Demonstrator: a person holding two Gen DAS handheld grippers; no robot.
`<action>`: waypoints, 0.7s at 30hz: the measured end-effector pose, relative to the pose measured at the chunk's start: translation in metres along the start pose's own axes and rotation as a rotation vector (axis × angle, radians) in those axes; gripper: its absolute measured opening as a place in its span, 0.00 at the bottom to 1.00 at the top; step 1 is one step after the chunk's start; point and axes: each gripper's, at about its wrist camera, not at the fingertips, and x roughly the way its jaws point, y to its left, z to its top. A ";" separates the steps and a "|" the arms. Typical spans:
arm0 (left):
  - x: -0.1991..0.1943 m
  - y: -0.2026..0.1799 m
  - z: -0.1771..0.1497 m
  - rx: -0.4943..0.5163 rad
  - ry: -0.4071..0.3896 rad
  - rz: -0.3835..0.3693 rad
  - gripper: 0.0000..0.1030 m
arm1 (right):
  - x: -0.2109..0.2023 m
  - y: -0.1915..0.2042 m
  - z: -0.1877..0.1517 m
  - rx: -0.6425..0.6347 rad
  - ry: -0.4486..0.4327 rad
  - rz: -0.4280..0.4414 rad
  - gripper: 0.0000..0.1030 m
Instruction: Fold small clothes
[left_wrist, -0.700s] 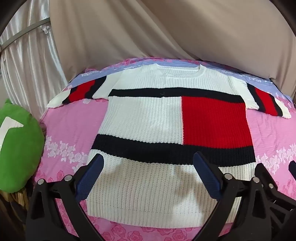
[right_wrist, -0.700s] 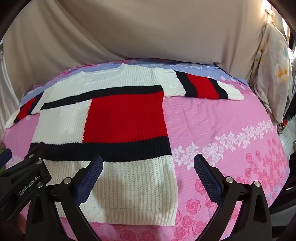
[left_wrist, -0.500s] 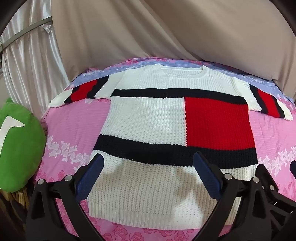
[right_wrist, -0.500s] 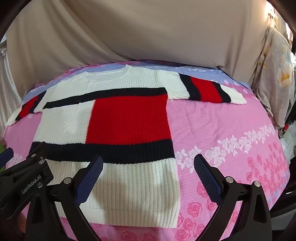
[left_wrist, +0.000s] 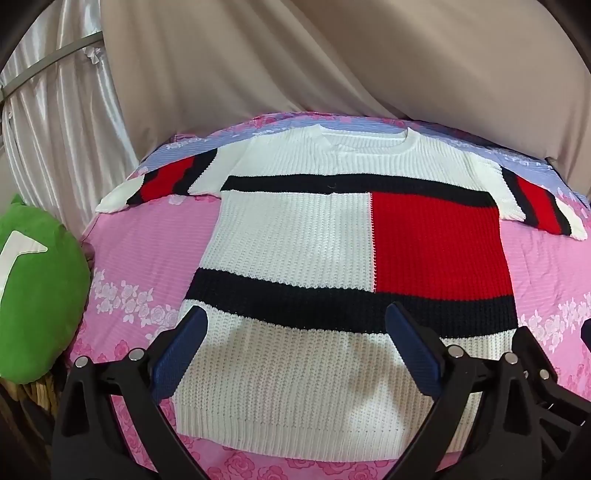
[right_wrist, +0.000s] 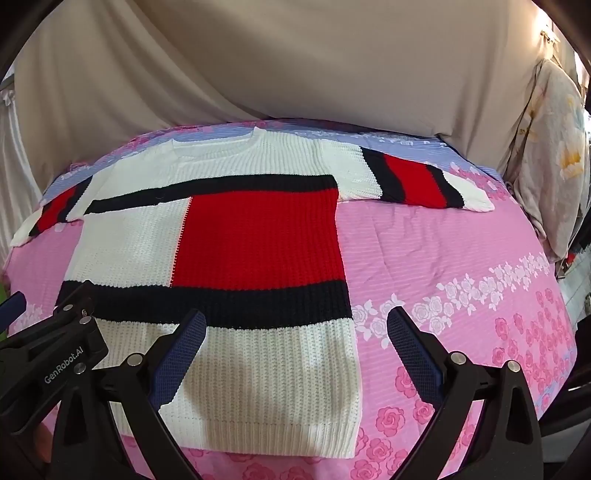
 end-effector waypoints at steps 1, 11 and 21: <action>0.000 0.000 0.000 0.000 0.000 0.000 0.92 | 0.001 0.000 0.000 0.001 0.001 -0.001 0.94; 0.004 -0.003 0.001 0.003 0.006 -0.001 0.92 | 0.003 -0.003 0.000 0.003 0.005 -0.005 0.94; 0.006 -0.004 0.001 0.004 0.010 -0.001 0.92 | 0.003 -0.003 0.003 0.003 0.008 -0.009 0.94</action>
